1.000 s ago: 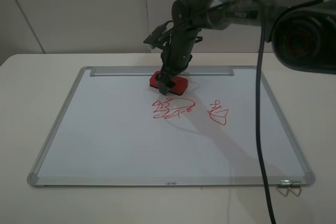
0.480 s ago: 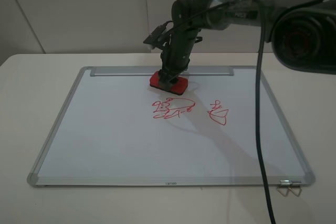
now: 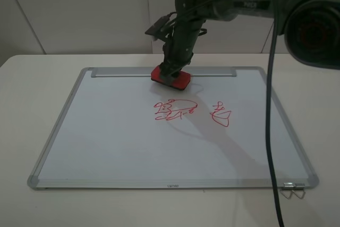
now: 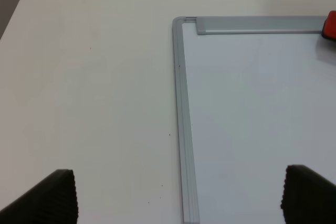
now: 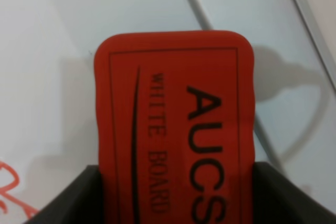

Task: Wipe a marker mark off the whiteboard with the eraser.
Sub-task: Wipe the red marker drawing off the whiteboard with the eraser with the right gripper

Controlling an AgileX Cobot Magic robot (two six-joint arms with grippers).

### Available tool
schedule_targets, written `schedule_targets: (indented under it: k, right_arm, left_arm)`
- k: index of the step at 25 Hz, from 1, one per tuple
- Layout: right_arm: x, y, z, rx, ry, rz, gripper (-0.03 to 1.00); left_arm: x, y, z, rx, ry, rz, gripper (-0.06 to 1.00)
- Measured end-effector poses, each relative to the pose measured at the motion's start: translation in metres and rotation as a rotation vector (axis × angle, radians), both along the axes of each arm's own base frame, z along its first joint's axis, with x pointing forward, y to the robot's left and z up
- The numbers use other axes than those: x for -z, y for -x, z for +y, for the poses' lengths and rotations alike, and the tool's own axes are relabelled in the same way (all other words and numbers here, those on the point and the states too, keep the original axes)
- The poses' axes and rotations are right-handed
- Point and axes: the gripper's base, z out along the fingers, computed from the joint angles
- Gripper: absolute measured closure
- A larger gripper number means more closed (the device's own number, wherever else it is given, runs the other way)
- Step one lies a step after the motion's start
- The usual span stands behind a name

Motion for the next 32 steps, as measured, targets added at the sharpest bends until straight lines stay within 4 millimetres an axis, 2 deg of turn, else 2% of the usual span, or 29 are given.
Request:
schedule_targets:
  k: [3, 6, 10, 14, 18, 23, 27, 32]
  right_arm:
    - [-0.012, 0.006, 0.004, 0.086, -0.021, 0.02, 0.48]
    - [-0.015, 0.018, 0.018, 0.19, -0.042, 0.057, 0.48]
    - [-0.015, 0.039, 0.045, 0.309, -0.065, 0.096, 0.48]
    - [-0.015, 0.061, 0.072, 0.358, -0.068, 0.094, 0.48]
    - [-0.015, 0.077, 0.09, 0.395, -0.049, 0.051, 0.48]
    - [-0.015, 0.088, 0.101, 0.402, -0.049, 0.038, 0.48]
    - [-0.011, 0.088, 0.102, 0.404, -0.061, 0.03, 0.48]
    - [0.015, 0.094, 0.096, 0.413, -0.043, 0.045, 0.48]
  left_arm:
    - [0.0, 0.0, 0.0, 0.0, 0.0, 0.0, 0.17]
    - [0.0, 0.0, 0.0, 0.0, 0.0, 0.0, 0.17]
    - [0.0, 0.0, 0.0, 0.0, 0.0, 0.0, 0.17]
    - [0.0, 0.0, 0.0, 0.0, 0.0, 0.0, 0.17]
    - [0.0, 0.0, 0.0, 0.0, 0.0, 0.0, 0.17]
    - [0.0, 0.0, 0.0, 0.0, 0.0, 0.0, 0.17]
    - [0.0, 0.0, 0.0, 0.0, 0.0, 0.0, 0.17]
    - [0.0, 0.0, 0.0, 0.0, 0.0, 0.0, 0.17]
